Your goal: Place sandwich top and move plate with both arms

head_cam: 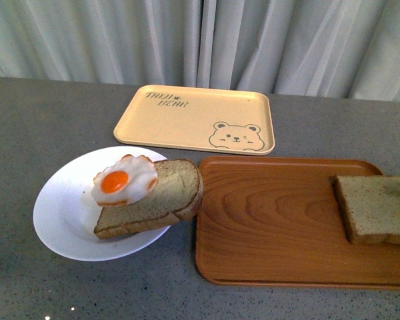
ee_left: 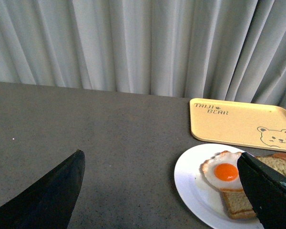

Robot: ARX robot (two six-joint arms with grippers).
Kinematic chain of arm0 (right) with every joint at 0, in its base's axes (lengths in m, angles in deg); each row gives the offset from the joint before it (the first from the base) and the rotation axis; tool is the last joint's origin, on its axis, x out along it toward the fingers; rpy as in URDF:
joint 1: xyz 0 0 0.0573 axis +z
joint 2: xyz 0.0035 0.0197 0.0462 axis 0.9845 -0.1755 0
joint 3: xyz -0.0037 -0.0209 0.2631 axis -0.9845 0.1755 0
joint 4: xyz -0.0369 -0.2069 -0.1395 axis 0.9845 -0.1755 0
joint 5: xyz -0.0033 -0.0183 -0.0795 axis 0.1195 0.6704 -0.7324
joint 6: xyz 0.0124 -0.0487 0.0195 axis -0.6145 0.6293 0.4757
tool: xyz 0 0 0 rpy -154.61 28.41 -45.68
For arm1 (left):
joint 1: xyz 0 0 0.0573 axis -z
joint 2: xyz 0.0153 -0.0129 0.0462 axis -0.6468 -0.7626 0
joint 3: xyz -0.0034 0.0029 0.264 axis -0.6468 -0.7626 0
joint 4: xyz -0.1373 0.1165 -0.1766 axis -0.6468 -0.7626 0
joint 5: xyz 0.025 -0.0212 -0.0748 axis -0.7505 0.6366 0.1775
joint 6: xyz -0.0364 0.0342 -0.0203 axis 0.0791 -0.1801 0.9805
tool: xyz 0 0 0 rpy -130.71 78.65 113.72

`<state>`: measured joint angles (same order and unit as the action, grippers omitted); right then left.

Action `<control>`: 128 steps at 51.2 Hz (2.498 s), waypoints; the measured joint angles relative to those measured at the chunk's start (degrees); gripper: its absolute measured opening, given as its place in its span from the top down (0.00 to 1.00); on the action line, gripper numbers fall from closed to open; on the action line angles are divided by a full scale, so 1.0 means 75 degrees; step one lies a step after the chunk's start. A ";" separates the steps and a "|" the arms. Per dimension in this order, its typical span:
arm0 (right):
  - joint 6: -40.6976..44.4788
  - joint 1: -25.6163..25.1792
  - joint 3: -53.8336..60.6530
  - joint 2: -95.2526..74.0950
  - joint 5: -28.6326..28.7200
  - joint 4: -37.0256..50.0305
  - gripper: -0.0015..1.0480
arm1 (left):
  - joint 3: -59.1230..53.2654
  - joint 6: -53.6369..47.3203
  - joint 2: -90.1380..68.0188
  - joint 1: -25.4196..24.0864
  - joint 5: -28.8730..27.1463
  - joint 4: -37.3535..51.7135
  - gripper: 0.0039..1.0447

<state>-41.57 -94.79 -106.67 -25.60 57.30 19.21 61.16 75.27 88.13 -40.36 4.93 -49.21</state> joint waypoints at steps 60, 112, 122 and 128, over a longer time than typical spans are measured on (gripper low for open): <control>-0.2253 0.5607 -0.5686 -0.1081 -0.0781 -0.1638 0.97 | 0.0000 0.0000 0.0000 0.0000 0.0000 0.0000 0.08; -0.1985 0.6193 -0.4281 -0.1067 -0.1244 -0.1556 0.52 | 0.0000 0.0000 0.0000 0.0000 0.0000 0.0000 0.08; -0.1139 0.5858 -0.3255 0.0227 -0.1950 -0.1151 0.11 | 0.0000 0.0000 0.0000 0.0000 0.0000 0.0000 0.08; -0.0565 0.5534 -0.2623 0.1011 -0.2244 -0.0848 0.09 | 0.0000 0.0000 0.0000 0.0000 0.0000 0.0000 0.08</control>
<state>-45.81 -53.28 -126.34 -18.01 40.47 12.85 61.16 75.27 88.13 -40.36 4.93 -49.21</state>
